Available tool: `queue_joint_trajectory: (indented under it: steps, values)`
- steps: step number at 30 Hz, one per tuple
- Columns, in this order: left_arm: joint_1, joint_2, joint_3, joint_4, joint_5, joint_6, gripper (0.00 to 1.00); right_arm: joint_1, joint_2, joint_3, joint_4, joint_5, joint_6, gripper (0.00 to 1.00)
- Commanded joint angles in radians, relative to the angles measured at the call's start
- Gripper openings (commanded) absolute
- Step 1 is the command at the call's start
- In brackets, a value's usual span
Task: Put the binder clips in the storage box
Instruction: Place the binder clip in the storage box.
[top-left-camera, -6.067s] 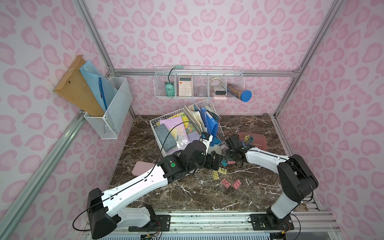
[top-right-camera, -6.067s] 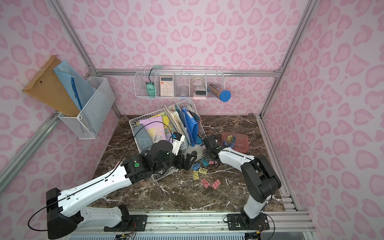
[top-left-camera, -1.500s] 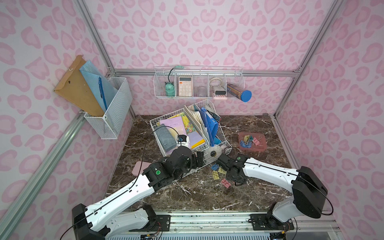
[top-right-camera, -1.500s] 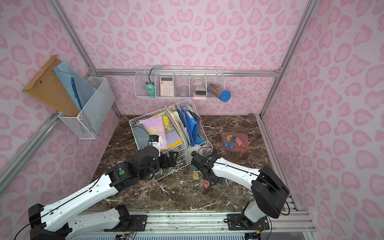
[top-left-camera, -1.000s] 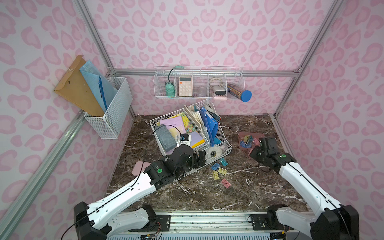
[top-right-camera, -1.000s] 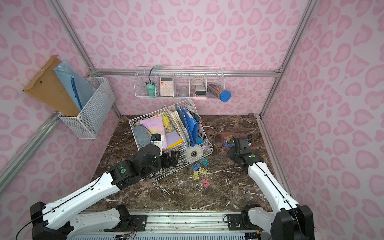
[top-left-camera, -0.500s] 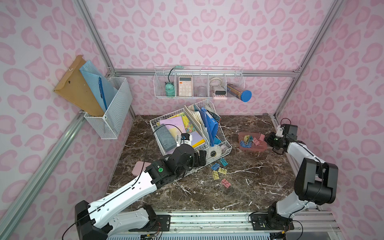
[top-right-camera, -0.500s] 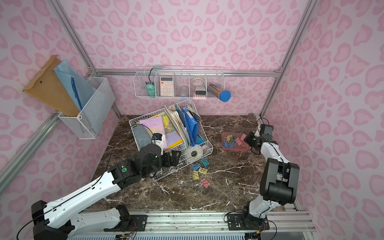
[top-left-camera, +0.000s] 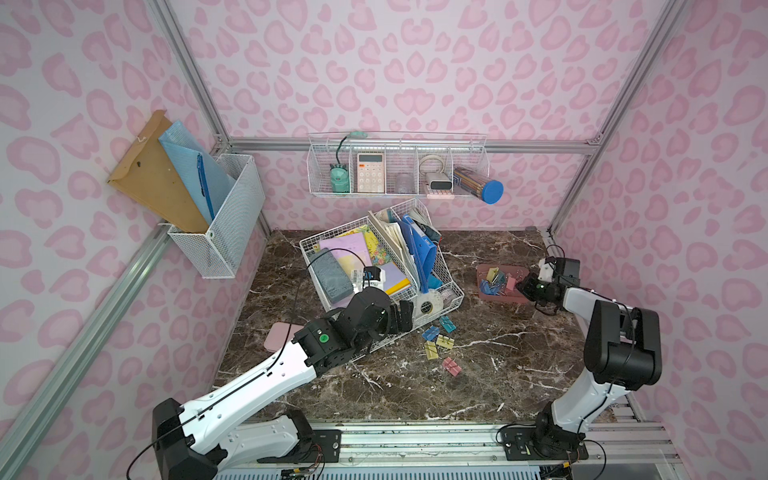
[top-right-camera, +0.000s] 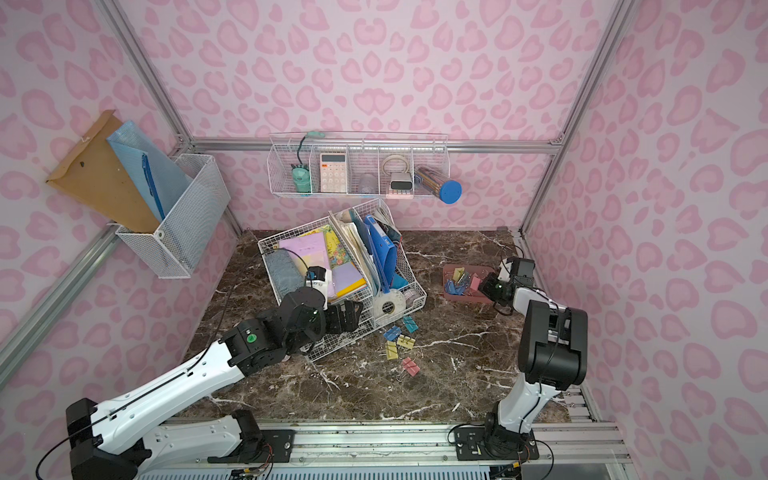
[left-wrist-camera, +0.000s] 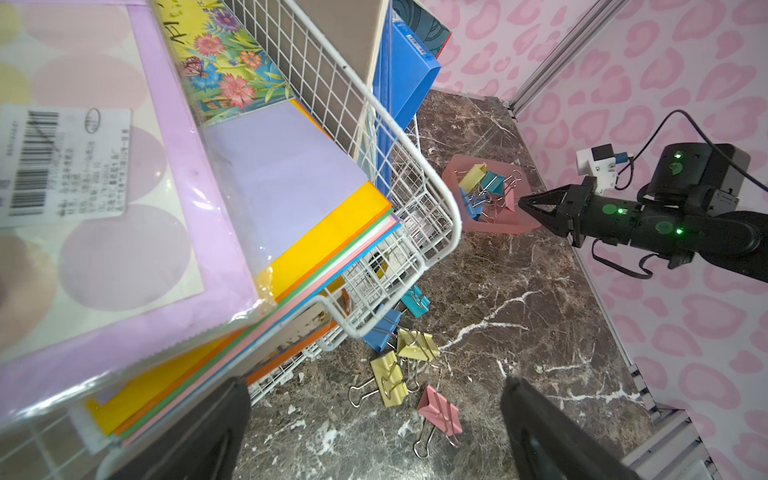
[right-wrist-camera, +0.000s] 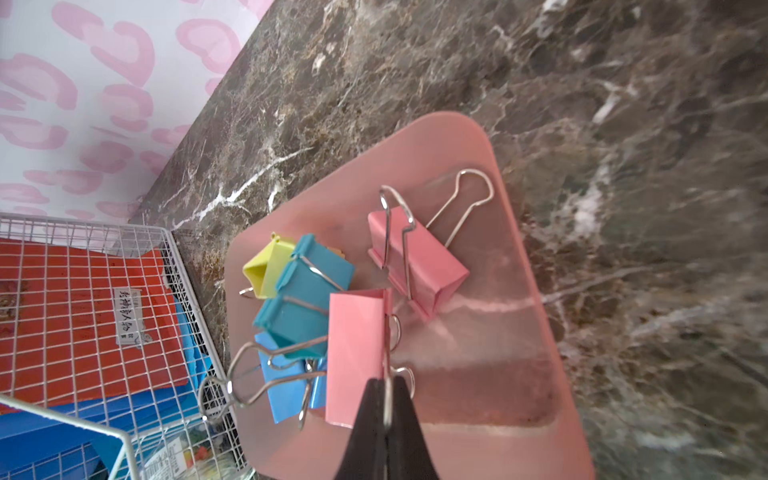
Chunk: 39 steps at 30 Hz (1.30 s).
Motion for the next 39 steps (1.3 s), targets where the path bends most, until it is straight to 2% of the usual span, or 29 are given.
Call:
queue_joint_trajectory:
  steps: [1,5,10,11,14,16,22,26,29,31,34,39]
  values:
    - [0.001,-0.006,-0.002,-0.009,0.006,0.002,0.99,0.003,0.000,-0.013,0.010,-0.002,-0.029,0.00]
    - [0.002,-0.012,-0.005,-0.012,0.002,0.004,0.99,0.004,-0.033,-0.050,0.042,0.013,-0.029,0.00]
    - [0.001,-0.010,-0.007,-0.005,0.004,0.002,0.99,0.008,0.017,-0.032,0.013,0.008,-0.038,0.00]
    - [0.001,-0.008,-0.005,-0.006,0.006,0.002,0.99,0.008,0.021,-0.028,0.008,0.011,-0.039,0.02]
    - [0.001,-0.008,-0.004,-0.012,0.006,-0.002,0.99,0.008,0.009,-0.026,0.003,0.032,-0.037,0.20]
    - [0.001,-0.010,-0.007,-0.010,0.006,-0.004,0.99,0.006,-0.001,-0.011,-0.015,0.051,-0.043,0.25]
    - [0.001,-0.013,-0.007,-0.011,0.004,-0.004,0.99,-0.015,-0.034,0.046,-0.098,0.112,-0.051,0.31]
    - [0.001,-0.017,-0.011,-0.011,0.001,-0.004,0.99,-0.023,-0.115,0.068,-0.148,0.185,-0.042,0.34]
    - [0.001,-0.016,-0.012,-0.007,0.001,-0.004,0.99,-0.010,-0.207,0.051,-0.163,0.181,-0.004,0.34]
    - [0.001,-0.013,-0.010,-0.005,-0.002,-0.003,0.99,0.039,-0.287,0.016,-0.162,0.185,0.030,0.33]
    - [0.001,-0.015,-0.008,-0.002,-0.010,-0.001,0.99,0.190,-0.402,-0.052,-0.172,0.244,0.110,0.31]
    - [0.001,-0.029,-0.019,-0.007,-0.031,0.000,0.99,0.517,-0.544,-0.207,-0.153,0.351,0.321,0.28]
